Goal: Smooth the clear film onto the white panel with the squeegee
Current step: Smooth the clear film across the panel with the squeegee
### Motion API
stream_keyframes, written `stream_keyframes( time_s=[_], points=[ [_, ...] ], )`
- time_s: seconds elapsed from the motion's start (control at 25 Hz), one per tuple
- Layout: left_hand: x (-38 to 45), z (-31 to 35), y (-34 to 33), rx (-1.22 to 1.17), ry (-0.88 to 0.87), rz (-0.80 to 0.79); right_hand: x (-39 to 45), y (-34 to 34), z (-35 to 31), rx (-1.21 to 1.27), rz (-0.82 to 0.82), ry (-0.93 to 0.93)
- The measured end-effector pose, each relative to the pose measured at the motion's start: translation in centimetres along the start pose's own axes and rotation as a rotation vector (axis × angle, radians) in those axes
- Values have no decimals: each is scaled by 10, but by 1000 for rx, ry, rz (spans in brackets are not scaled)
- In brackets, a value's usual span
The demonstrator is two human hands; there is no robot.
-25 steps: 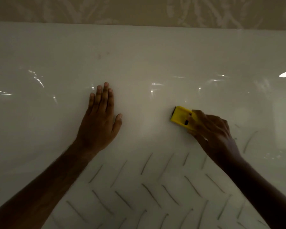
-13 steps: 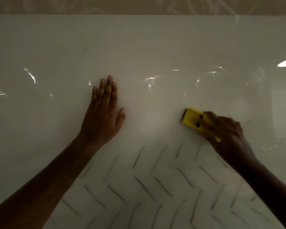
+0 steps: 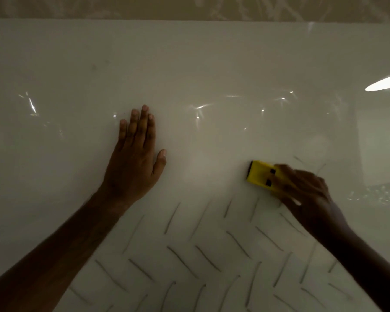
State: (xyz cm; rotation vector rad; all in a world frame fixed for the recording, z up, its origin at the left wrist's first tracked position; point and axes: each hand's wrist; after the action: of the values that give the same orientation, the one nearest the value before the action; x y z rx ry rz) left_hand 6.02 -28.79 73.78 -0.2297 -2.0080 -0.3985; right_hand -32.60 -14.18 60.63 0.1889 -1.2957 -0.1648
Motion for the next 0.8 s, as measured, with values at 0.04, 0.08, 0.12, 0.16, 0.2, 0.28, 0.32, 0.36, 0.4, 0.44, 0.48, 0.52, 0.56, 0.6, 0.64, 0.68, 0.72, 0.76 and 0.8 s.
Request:
stream_keyframes(
  time_s=[0.04, 0.08, 0.12, 0.16, 0.2, 0.28, 0.32, 0.36, 0.4, 0.44, 0.48, 0.52, 0.56, 0.6, 0.64, 0.68, 0.72, 0.76, 0.8],
  points=[
    [2, 8, -1, -4, -18, -4, 8, 5, 10, -5, 7, -61],
    [3, 15, -2, -6, -29, -6, 20, 8, 15, -4, 15, -101],
    [4, 23, -4, -7, -36, -5, 33, 10, 15, 3, 27, -125],
    [7, 32, -5, -8, -42, -6, 44, 10, 13, 16, 35, -146],
    [10, 41, -6, -13, -48, -5, 50, 10, 9, 29, 41, -165],
    [13, 54, -7, -23, -45, -7, 43, 4, -1, 43, 44, -137],
    [14, 57, -8, -25, -44, -11, 32, 1, -4, 40, 35, -91],
    [15, 58, -8, -22, -46, -16, 16, -3, -4, 34, 17, -44],
    [15, 58, -8, -19, -49, -22, 0, -5, -1, 20, -5, -15],
    [15, 58, -8, -13, -50, -28, -14, -4, 7, 5, -27, -10],
    [15, 58, -8, -8, -51, -30, -23, 0, 18, -5, -40, -33],
    [15, 59, -8, -5, -50, -32, -28, 4, 31, -8, -43, -88],
    [16, 59, -8, -5, -49, -35, -28, 8, 44, 3, -40, -164],
    [16, 60, -7, -6, -48, -40, -24, 13, 56, 25, -32, -245],
    [17, 62, -7, -3, -45, -42, -15, 17, 67, 50, -20, -313],
    [17, 63, -7, 2, -44, -41, -4, 21, 75, 63, 3, -358],
    [17, 64, -7, 4, -42, -39, 7, 23, 78, 75, 22, -382],
    [17, 65, -7, 3, -40, -34, 16, 22, 74, 87, 35, -384],
    [17, 66, -7, 3, -39, -25, 20, 17, 66, 92, 42, -356]
  ],
)
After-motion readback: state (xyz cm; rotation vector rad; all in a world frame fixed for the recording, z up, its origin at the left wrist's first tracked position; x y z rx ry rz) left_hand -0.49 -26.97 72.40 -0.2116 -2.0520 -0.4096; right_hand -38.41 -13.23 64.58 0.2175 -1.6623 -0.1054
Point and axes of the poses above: each hand's wrist, its own x-axis towards the middle knuckle, its own y-axis out of the back of the hand, z = x × y, and after that the axes turned 5 degrees about -z, right-handed
